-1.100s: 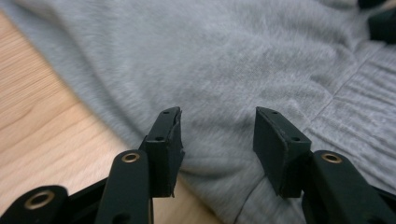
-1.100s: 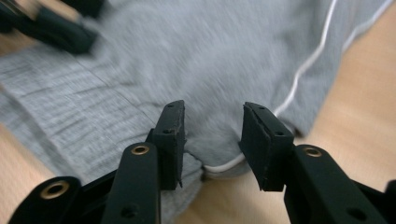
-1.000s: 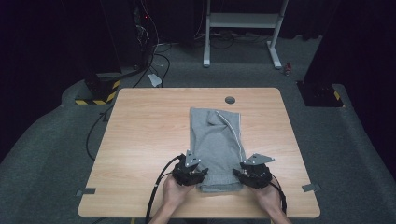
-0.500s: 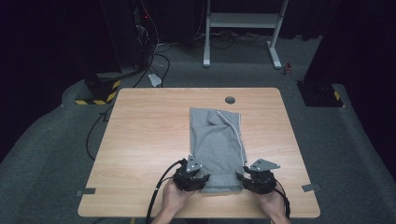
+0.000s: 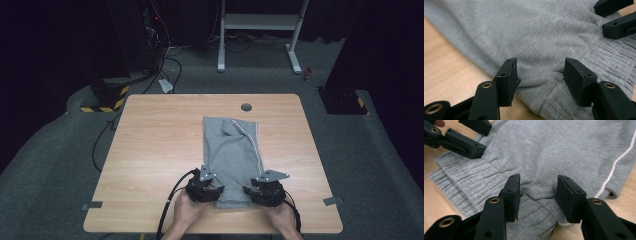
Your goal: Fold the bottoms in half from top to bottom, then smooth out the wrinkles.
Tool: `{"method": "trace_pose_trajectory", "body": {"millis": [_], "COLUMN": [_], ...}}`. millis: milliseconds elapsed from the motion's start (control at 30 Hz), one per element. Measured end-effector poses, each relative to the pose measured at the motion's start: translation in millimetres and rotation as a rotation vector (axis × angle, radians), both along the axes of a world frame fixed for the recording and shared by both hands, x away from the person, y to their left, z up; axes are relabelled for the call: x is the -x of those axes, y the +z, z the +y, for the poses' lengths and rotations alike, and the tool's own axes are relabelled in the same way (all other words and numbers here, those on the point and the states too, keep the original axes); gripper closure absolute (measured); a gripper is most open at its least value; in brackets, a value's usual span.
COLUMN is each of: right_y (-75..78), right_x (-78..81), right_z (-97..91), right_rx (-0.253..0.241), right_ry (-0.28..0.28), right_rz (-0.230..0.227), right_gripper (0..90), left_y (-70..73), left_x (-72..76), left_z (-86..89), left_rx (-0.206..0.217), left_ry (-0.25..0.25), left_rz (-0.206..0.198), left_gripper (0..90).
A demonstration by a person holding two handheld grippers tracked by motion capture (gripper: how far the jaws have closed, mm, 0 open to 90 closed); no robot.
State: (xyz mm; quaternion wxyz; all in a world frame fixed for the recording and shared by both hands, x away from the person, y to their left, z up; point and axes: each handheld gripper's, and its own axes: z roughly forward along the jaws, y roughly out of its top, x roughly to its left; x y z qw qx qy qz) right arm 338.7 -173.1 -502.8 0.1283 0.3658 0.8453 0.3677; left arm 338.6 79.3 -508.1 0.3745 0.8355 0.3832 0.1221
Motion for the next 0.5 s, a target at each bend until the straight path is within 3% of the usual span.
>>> {"method": "trace_pose_trajectory", "body": {"millis": [133,233,300,367,500], "right_y": [1.2,9.8,15.6,17.6,16.3], "right_x": [8.8,9.1,4.7,-4.5,-26.8], "right_z": [1.3,-0.9,-4.5,-6.9,-9.1], "right_rx": [0.022,0.016,-0.005,-0.012,0.017], "right_ry": [0.019,-0.017,-0.043,-0.071,-0.132], "right_rz": [-0.025,-0.054,-0.072,-0.062,-0.056], "right_gripper": [54.2,52.6,53.8,54.8,61.0], "left_y": [1.6,9.4,11.7,11.7,10.8], "left_x": [7.1,2.3,-4.8,-15.8,-37.3], "left_z": [0.0,1.5,3.1,4.0,2.6], "left_rx": [0.008,0.008,0.024,0.026,0.023], "left_ry": [-0.004,0.03,0.054,0.085,0.127], "left_rz": [-0.026,-0.076,-0.076,-0.066,-0.067], "left_gripper": [45.9,49.2,49.2,49.1,49.3]}}
